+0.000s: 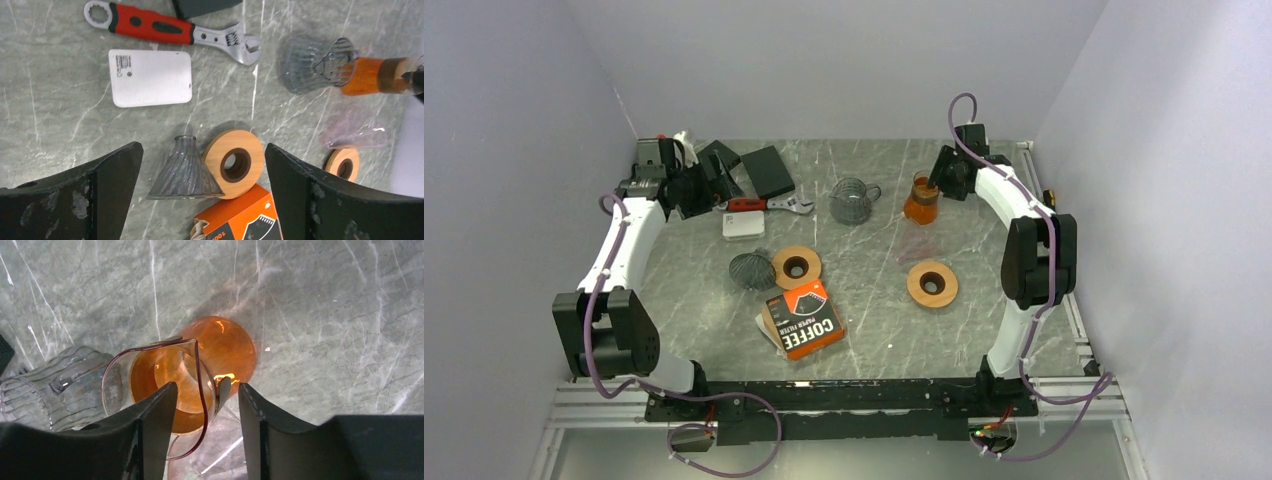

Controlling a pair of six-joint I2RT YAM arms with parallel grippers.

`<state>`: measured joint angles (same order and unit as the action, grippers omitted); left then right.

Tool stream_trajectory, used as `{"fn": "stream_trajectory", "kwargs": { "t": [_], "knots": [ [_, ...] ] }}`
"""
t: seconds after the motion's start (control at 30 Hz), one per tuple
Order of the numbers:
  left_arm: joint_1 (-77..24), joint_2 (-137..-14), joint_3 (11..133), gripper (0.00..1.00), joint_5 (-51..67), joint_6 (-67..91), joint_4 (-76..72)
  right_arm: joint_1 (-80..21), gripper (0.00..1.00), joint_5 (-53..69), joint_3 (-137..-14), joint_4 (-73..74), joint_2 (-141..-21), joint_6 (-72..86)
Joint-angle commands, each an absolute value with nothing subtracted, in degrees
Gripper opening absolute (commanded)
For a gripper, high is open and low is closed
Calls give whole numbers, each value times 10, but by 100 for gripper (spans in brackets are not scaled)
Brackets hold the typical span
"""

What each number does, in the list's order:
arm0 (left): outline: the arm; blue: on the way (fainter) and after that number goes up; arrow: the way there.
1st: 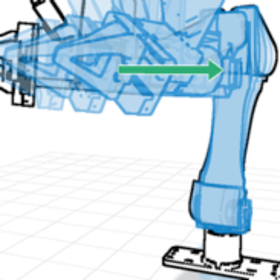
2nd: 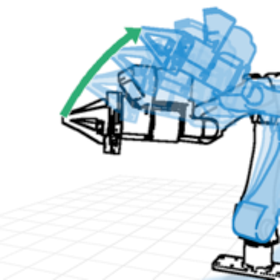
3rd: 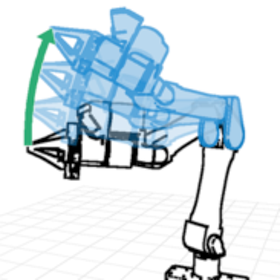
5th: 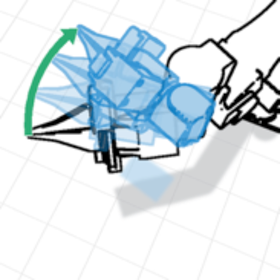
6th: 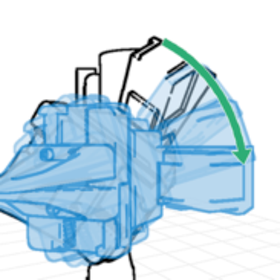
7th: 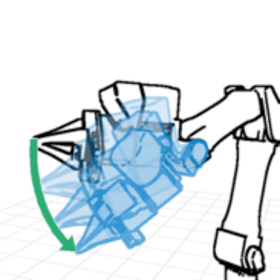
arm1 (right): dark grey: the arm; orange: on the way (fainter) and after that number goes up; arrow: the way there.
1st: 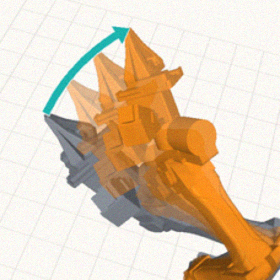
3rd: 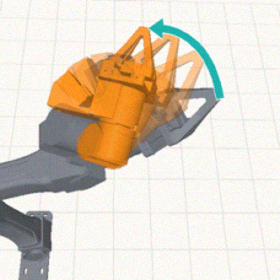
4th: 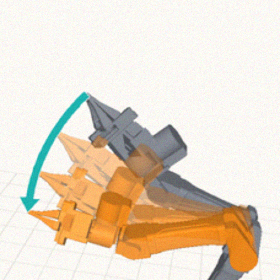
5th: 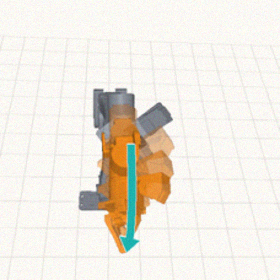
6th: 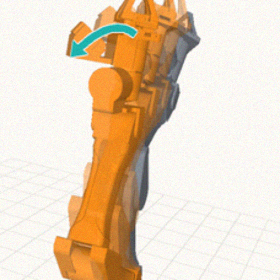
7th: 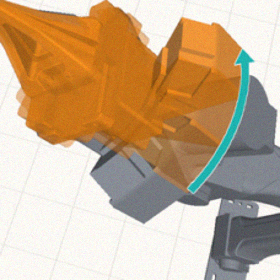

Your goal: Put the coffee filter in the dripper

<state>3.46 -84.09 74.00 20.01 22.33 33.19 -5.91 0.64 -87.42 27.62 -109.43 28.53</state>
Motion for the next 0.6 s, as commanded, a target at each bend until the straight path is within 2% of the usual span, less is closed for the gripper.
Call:
{"fn": "stream_trajectory", "kwargs": {
  "t": [0.0,0.07,0.17,0.33,0.37,0.57],
  "knots": [
    [39,-813,730,99,190,196,347,-57,49,23,-882,287,-1087,266],
    [40,-810,726,99,190,196,346,-57,48,30,-876,284,-1083,262],
    [43,-810,720,99,194,198,340,-58,37,34,-878,292,-1082,254],
    [53,-821,718,99,220,204,336,-57,30,26,-874,294,-1072,246],
    [55,-823,718,99,227,204,335,-58,24,21,-873,293,-1072,244],
    [70,-825,713,99,242,208,332,-62,16,21,-888,302,-1081,239]
  ]
}}
